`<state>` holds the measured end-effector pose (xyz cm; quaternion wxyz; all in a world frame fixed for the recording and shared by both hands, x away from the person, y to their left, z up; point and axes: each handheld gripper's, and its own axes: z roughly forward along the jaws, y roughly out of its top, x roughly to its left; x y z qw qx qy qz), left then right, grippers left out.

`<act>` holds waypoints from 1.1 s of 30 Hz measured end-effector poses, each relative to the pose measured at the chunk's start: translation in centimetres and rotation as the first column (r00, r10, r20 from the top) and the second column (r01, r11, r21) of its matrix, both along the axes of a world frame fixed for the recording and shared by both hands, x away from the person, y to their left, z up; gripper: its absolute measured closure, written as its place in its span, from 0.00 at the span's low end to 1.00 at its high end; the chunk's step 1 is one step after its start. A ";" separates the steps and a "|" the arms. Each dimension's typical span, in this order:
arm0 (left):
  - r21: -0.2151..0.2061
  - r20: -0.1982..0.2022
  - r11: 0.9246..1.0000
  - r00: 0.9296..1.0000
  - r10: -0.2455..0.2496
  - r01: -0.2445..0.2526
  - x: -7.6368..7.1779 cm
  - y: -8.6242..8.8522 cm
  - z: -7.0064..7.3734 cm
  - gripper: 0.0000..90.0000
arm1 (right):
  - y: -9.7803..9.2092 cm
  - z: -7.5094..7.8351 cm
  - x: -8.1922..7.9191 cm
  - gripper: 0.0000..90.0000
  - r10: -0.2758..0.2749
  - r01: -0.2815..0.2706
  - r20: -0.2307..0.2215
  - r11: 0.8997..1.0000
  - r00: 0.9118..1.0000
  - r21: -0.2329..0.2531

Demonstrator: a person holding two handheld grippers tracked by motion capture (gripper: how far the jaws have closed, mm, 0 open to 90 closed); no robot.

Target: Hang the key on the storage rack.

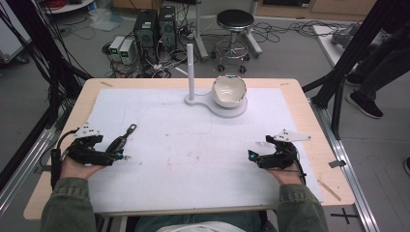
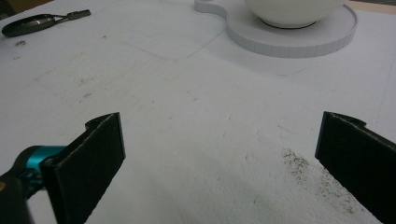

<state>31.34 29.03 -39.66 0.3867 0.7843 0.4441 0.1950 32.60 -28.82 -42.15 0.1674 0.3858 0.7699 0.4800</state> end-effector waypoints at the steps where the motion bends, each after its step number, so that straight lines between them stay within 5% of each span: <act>1: 0.001 -0.004 1.000 1.000 0.003 -0.003 0.2 -0.1 0.1 0.02 | 0.0 0.0 0.0 0.00 0.000 0.000 0.000 1.000 1.000 0.000; 14: 0.104 -0.075 0.994 0.997 -0.028 0.035 2.6 -1.4 1.4 0.02 | 0.0 0.0 0.1 0.00 0.001 -0.001 0.002 1.000 1.000 -0.002; 18: 0.104 -0.096 0.993 0.994 -0.042 0.052 3.4 -1.5 1.4 0.02 | 0.0 0.0 0.1 0.00 0.001 -0.001 -0.001 1.000 1.000 -0.005; 26: 0.114 -0.201 0.991 0.979 -0.046 0.070 5.4 -1.8 -0.1 0.02 | 0.1 -0.1 0.1 0.01 -0.004 0.004 -0.013 1.000 1.000 -0.008; 33: 0.112 -0.232 0.990 0.971 -0.060 0.087 6.7 -1.8 0.2 0.02 | 0.1 -0.1 0.2 0.00 -0.003 0.003 -0.015 1.000 1.000 -0.013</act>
